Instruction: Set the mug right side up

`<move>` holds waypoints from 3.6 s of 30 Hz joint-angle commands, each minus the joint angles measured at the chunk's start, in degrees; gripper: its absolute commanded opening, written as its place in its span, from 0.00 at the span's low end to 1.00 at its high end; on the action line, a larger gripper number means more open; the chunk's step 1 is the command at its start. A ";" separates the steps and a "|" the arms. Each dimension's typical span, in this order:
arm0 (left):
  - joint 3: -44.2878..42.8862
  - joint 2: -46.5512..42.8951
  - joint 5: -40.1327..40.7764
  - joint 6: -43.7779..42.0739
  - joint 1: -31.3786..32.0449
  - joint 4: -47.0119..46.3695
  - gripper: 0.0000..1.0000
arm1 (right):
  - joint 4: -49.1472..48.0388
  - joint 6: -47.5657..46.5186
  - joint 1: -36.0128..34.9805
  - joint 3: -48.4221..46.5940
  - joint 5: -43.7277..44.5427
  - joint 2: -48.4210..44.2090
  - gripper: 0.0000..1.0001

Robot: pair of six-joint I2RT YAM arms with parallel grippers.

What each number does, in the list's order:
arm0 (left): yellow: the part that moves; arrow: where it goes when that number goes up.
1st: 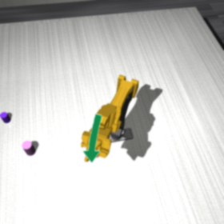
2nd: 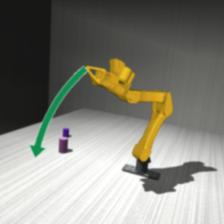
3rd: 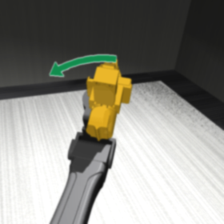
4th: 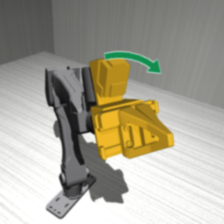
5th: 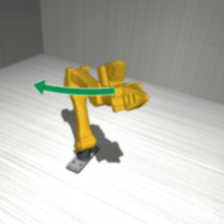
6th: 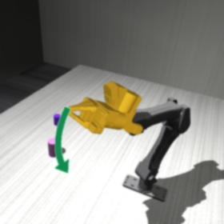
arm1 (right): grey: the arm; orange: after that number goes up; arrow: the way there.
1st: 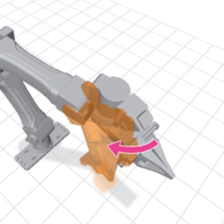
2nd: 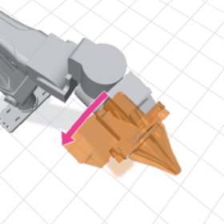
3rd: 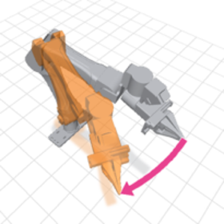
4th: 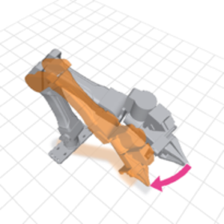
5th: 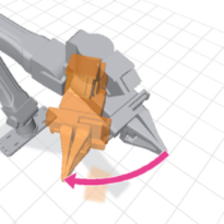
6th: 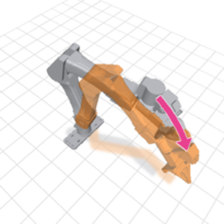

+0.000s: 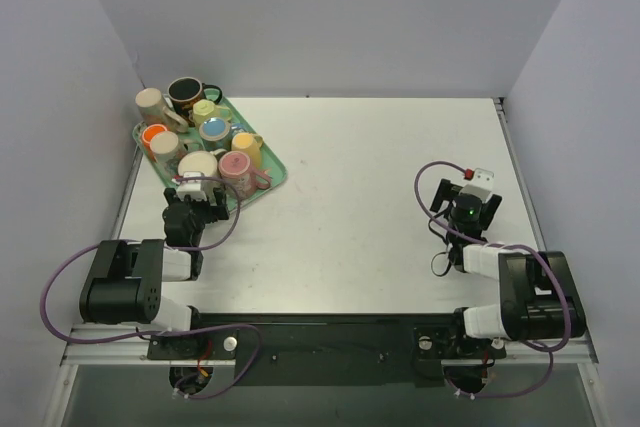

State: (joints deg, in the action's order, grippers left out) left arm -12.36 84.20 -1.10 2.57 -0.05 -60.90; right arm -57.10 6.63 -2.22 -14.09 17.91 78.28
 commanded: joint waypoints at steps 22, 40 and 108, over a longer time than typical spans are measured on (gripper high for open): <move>-35.07 -25.23 -41.85 -29.34 -0.58 80.64 1.00 | 45.24 7.69 0.20 -16.32 -14.65 -26.16 0.98; -79.74 23.09 10.68 -70.77 29.06 113.75 0.85 | 44.79 7.60 0.02 -15.27 -16.95 -26.16 0.97; -93.72 6.32 -44.16 -9.86 21.85 102.83 0.00 | 38.82 16.31 -41.73 -48.23 -32.06 -10.43 0.75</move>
State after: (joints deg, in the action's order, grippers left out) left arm -104.68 92.68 -41.19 -8.97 21.32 46.15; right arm -16.86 26.17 -43.07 -59.22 -15.57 67.42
